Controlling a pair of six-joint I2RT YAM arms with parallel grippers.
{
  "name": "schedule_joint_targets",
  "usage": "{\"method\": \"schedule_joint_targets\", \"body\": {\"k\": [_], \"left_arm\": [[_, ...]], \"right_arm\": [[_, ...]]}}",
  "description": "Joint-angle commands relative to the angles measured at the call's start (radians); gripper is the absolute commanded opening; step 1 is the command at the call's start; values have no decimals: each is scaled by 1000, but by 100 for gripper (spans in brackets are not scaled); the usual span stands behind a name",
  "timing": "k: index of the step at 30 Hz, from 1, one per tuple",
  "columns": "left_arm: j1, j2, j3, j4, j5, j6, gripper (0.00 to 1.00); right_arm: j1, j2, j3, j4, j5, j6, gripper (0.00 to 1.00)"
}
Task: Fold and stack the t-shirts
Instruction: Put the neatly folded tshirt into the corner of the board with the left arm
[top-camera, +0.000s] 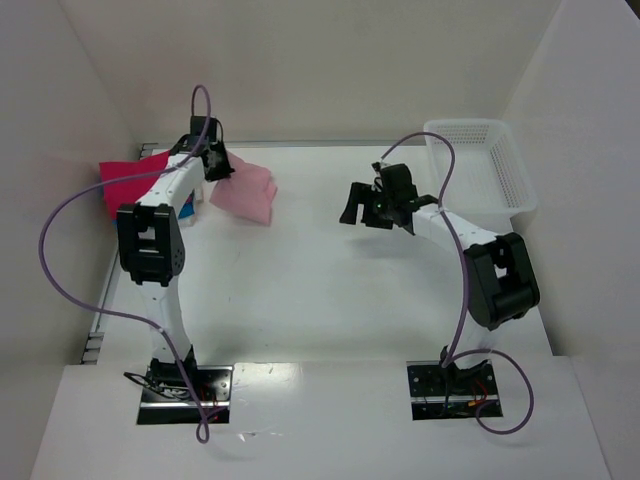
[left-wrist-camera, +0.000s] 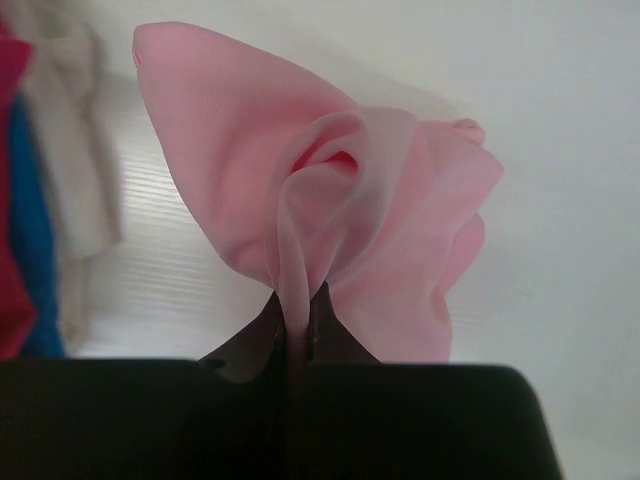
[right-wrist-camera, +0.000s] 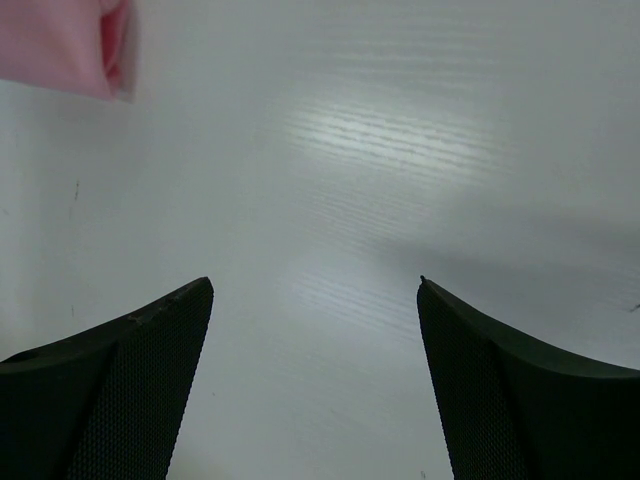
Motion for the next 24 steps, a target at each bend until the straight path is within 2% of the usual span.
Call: {"method": "schedule_joint_targets", "body": {"k": [1,8,12,16,24], "left_arm": [[63,-75,49,-22,-19,65,0],[148,-96,116,-65,43,115,0],[190,-116,151,-70,117,120,0],[240,-132,200,-97,130,104,0],[358,-244,112,-43,183,43,0]], "right_arm": [[-4,-91,-41,21,12,16,88],[-4,-124,-118,38,-7,46,88],[-4,-137,-147,50,-26,57,92],[-4,-146,-152,50,-31,57,95],[-4,-177,-172,50,-22,57,99]]}}
